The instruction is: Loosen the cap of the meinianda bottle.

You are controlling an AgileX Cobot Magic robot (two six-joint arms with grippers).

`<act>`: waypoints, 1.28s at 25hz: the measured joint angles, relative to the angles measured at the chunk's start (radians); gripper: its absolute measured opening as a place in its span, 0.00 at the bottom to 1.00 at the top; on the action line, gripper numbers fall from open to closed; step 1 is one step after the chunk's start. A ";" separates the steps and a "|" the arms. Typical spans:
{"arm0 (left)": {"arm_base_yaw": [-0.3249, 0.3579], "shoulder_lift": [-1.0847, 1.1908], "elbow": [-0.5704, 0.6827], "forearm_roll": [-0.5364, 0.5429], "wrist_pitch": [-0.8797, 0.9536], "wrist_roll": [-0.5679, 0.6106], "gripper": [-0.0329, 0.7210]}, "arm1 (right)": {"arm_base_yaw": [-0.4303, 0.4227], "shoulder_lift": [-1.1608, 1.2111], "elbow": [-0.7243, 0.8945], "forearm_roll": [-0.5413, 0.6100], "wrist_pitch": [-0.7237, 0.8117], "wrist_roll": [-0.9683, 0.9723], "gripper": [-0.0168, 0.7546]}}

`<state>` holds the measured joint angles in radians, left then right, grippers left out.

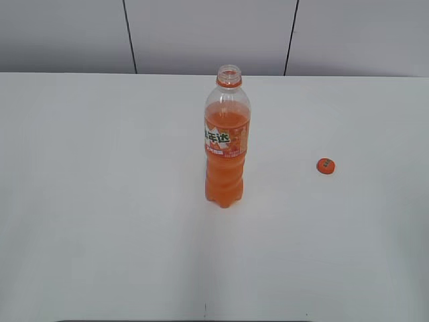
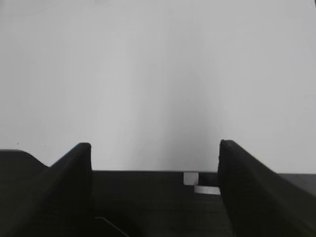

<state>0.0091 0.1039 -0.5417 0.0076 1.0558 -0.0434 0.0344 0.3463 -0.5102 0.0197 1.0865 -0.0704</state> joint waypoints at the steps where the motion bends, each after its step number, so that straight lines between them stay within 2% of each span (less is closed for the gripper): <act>1: 0.000 -0.016 0.000 0.000 0.000 0.000 0.76 | 0.000 -0.023 0.000 0.000 0.000 0.000 0.79; 11: 0.000 -0.110 0.003 0.003 0.002 0.000 0.76 | 0.000 -0.344 0.000 -0.001 0.001 0.000 0.79; 32: 0.000 -0.110 0.007 0.000 0.006 0.000 0.76 | 0.000 -0.353 0.002 -0.011 0.002 0.005 0.79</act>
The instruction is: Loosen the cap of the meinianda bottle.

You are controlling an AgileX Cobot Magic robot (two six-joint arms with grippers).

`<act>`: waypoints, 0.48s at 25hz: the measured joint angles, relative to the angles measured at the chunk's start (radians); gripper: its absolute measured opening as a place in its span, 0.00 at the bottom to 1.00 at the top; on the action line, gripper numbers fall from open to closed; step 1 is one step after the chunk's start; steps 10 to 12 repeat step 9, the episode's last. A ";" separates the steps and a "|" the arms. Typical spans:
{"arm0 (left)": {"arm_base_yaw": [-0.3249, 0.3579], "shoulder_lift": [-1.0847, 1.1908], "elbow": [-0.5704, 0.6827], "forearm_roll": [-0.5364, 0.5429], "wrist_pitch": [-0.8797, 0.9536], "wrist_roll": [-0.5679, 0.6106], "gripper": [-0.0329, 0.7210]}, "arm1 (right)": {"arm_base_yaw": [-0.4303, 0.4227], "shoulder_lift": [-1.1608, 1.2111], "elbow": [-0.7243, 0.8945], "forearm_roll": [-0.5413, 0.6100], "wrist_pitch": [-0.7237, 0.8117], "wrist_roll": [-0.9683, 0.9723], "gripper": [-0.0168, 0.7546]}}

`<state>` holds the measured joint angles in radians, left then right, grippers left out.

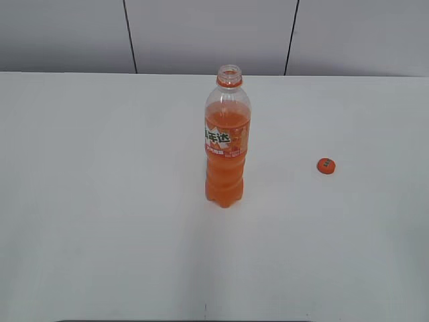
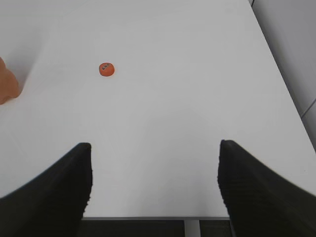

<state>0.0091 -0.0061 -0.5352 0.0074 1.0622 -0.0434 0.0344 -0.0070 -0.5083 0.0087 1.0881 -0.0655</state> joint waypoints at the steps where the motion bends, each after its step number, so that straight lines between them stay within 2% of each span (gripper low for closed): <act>1: 0.000 0.000 0.000 0.000 0.000 0.000 0.76 | 0.000 0.000 0.000 0.000 0.000 0.000 0.79; 12: 0.000 0.000 0.000 0.004 0.000 0.000 0.76 | 0.000 0.000 0.000 0.000 0.000 0.001 0.79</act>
